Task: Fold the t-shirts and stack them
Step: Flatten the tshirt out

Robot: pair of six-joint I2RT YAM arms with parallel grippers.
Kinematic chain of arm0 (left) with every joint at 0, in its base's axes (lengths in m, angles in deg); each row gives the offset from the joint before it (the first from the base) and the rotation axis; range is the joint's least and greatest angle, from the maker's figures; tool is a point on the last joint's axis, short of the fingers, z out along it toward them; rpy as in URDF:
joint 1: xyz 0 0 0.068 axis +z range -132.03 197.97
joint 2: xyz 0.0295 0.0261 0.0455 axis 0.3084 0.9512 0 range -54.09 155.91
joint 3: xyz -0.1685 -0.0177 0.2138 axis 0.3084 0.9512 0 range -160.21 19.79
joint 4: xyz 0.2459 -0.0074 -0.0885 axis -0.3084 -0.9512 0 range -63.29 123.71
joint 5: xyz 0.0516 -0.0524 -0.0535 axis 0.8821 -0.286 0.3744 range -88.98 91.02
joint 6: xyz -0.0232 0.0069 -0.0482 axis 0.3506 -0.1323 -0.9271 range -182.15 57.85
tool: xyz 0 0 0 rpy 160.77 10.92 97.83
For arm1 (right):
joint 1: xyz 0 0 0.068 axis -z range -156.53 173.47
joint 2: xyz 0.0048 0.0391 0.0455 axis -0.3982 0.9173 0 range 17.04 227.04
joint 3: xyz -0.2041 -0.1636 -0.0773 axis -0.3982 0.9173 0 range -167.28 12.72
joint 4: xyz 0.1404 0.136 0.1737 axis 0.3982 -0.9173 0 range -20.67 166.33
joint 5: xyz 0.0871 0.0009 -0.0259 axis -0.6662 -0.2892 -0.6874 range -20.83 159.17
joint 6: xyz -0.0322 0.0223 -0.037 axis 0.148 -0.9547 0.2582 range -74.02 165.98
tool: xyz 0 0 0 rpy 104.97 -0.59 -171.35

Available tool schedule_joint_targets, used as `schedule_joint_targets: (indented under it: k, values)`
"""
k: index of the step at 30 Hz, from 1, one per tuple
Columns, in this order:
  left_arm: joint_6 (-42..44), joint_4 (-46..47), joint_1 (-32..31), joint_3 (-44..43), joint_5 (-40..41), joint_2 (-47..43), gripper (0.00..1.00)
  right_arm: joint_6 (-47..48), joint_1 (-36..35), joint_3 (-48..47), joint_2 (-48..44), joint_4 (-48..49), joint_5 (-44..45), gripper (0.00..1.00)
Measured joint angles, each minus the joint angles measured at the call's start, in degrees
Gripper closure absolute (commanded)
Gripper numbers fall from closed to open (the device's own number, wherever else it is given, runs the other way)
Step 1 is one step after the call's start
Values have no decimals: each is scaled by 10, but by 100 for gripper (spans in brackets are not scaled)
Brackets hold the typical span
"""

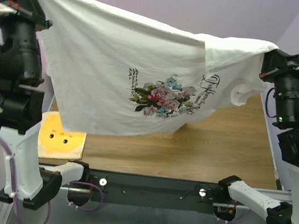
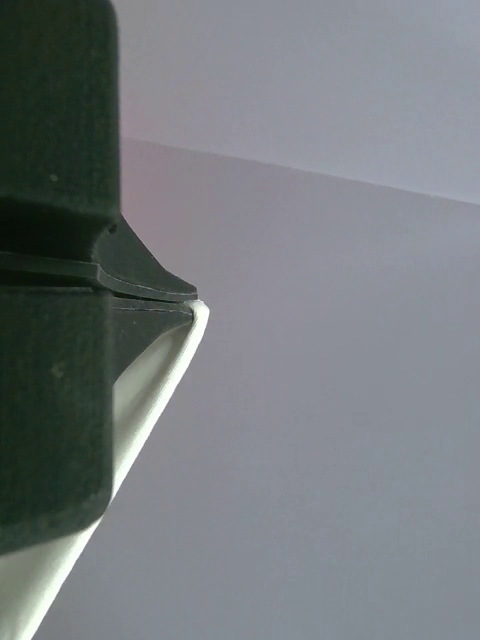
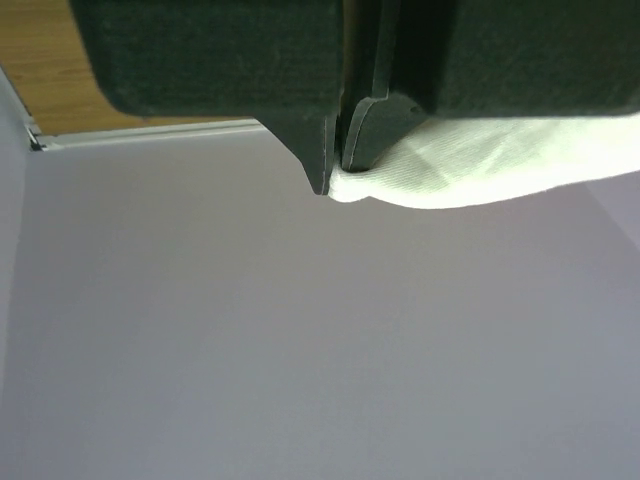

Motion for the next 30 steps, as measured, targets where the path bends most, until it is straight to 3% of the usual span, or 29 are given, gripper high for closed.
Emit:
schedule_joint_targets:
  k: [5, 9, 15, 21, 24, 25, 26, 28, 30]
  values:
    - [-18, 28, 0, 16, -26, 104, 100, -6, 0, 68, 47, 57, 89, 99]
    - [-45, 32, -1, 74, -62, 233, 100, -28, 9, 156, 159, 87, 168, 99]
    - [-86, -3, -10, 192, -91, 405, 100, -94, 38, 270, 323, 67, 175, 99]
    - [-132, -52, -29, 216, -93, 487, 100, -136, 78, 285, 359, 49, 175, 99]
    - [-146, -62, -35, 181, -82, 526, 100, -157, 107, 278, 370, 45, 176, 73]
    - [-148, -63, -35, 175, -79, 533, 100, -162, 120, 273, 381, 41, 175, 50]
    - [-150, -67, -35, 164, -74, 547, 100, -168, 127, 268, 389, 37, 175, 39]
    - [-151, -72, -35, 150, -68, 564, 100, -172, 140, 259, 409, 30, 175, 24]
    - [-152, -77, -35, 136, -65, 579, 100, -177, 149, 248, 435, 20, 175, 19]
